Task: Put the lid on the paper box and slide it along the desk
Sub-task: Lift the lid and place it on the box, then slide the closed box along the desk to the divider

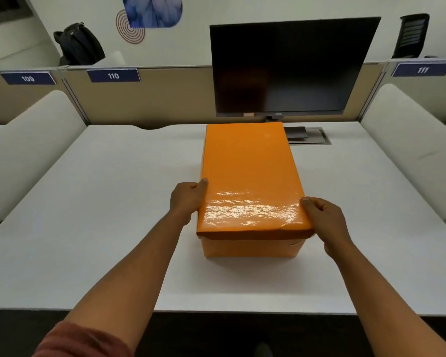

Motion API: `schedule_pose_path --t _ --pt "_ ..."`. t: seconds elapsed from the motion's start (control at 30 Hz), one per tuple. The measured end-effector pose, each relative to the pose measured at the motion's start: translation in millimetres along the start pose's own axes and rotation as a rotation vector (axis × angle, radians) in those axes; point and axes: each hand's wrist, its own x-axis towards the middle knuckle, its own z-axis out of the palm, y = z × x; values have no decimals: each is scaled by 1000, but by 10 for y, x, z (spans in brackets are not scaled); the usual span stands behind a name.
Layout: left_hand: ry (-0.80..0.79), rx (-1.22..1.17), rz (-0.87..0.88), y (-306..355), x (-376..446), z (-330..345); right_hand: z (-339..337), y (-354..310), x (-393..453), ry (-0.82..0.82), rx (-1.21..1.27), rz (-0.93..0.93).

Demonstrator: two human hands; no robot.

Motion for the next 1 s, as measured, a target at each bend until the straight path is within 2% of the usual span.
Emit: schedule_pose_path --t 0.2,0.43,0.6,0.73,0.83,1.0 --pt "-26 -54 -39 65 109 8 77 -159 282 77 -208 -87" --pt "-48 -56 -53 105 201 15 222 -459 751 10 -412 -223" --pt "-12 112 54 271 365 70 370 -710 1045 -97 -592 -362" --pt "36 287 185 452 566 126 515 -862 1267 -172 -708 -417" --pt "11 393 303 583 723 184 582 -938 1473 -224 -784 -427" --pt "-92 496 270 741 1011 356 684 -1060 1813 -284 -914 -453"
